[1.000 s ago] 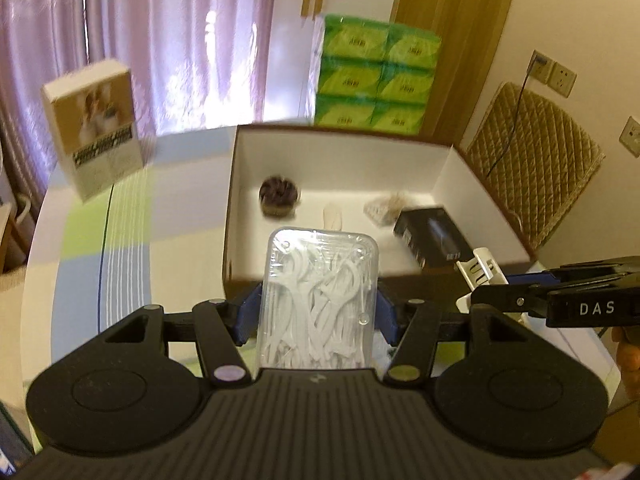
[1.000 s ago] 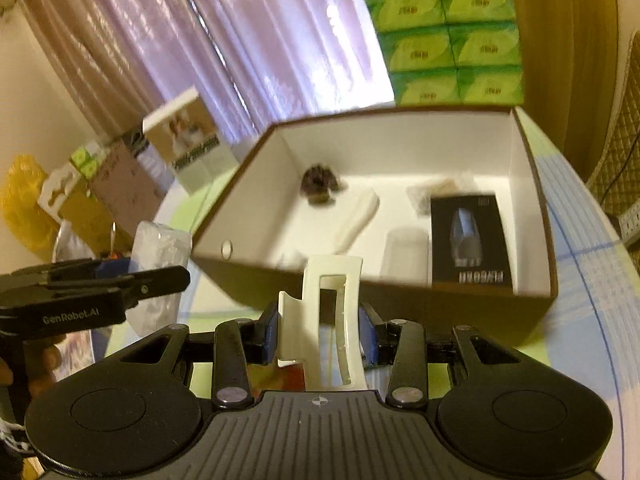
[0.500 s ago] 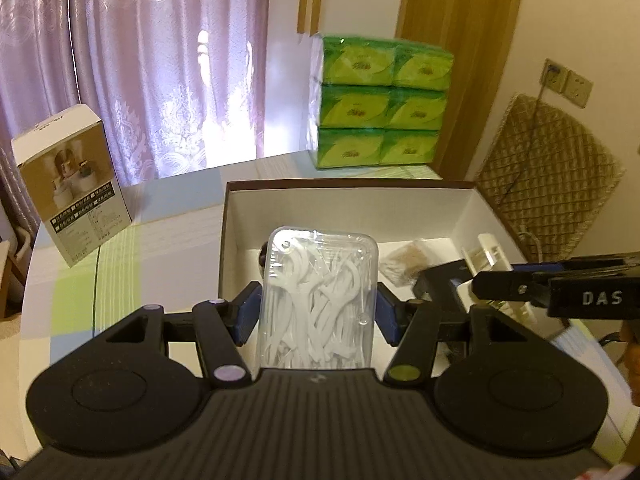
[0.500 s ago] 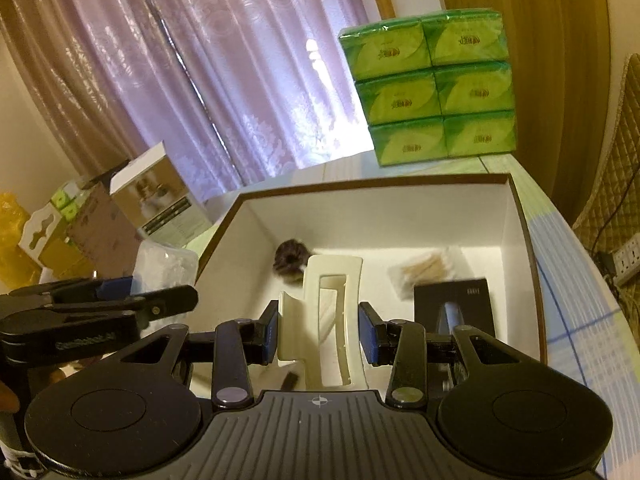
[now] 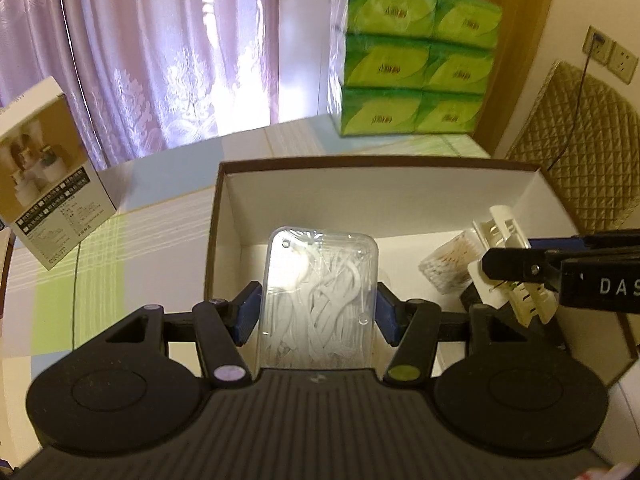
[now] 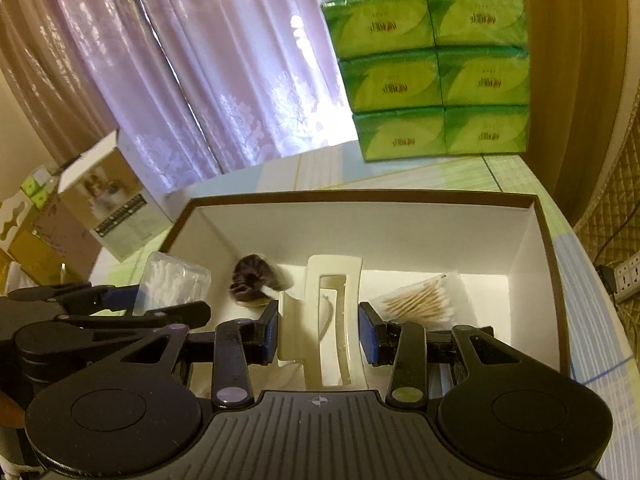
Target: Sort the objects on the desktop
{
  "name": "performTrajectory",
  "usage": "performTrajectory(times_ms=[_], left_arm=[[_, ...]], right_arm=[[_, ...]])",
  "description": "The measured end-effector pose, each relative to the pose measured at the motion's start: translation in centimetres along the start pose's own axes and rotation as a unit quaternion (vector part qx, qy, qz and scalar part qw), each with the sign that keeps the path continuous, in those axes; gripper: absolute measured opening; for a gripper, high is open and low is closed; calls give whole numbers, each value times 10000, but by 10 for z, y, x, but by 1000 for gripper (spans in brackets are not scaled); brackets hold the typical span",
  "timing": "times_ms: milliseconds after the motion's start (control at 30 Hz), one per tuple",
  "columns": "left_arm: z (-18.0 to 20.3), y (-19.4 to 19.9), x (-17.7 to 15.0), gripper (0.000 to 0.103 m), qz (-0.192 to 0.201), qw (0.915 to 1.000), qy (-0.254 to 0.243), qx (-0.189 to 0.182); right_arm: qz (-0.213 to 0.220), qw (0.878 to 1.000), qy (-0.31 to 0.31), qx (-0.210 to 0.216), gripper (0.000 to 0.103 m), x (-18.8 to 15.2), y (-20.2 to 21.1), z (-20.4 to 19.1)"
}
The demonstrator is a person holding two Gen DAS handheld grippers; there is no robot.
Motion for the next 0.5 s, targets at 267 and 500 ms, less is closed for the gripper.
performTrajectory(times_ms=[267, 500], left_arm=[[4, -35, 0, 54, -248, 9994, -183, 170], [16, -52, 1, 54, -286, 9959, -700, 492]], right_arm=[[-175, 9998, 0, -59, 37, 3, -28, 8], [-254, 9996, -48, -123, 37, 4, -41, 16]])
Point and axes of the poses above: each gripper's, at about its wrist camera, not at the fingertips, and y roughly against the way its jaws point, z to its right, x to its top, the point moved 3 cm from there along -y, roughly the way its jaws point, and after that the axes turned 1 degree about z, right-handed, at the moved point
